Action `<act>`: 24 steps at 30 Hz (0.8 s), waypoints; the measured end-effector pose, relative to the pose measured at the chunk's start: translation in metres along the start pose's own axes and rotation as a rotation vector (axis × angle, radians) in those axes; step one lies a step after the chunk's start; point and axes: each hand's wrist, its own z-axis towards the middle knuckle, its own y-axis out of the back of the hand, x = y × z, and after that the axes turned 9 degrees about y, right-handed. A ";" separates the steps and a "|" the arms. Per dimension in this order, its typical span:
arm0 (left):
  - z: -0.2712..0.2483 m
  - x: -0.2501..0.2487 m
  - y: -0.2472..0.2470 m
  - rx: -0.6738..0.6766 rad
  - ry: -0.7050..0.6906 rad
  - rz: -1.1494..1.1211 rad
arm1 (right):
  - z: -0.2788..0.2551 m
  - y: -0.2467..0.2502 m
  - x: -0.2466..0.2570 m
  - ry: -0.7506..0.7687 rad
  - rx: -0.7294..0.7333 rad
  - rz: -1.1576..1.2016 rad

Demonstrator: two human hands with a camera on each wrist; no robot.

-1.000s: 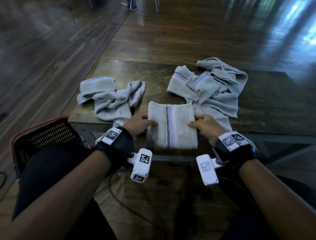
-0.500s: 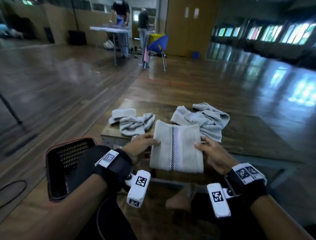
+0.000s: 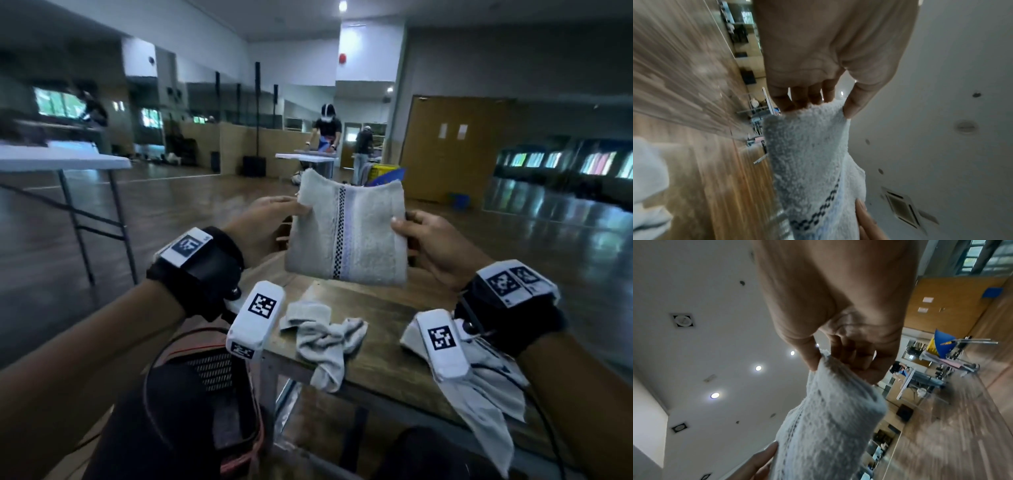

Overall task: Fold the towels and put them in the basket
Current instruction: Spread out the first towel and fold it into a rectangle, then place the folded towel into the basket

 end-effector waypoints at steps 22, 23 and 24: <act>0.072 0.480 0.262 -0.454 1.050 0.356 | 0.053 -0.348 -0.493 -0.841 0.575 -0.362; 0.087 0.505 0.270 -0.419 1.074 0.388 | 0.058 -0.359 -0.516 -0.857 0.596 -0.410; 0.101 0.531 0.278 -0.401 1.083 0.421 | 0.062 -0.370 -0.536 -0.863 0.608 -0.454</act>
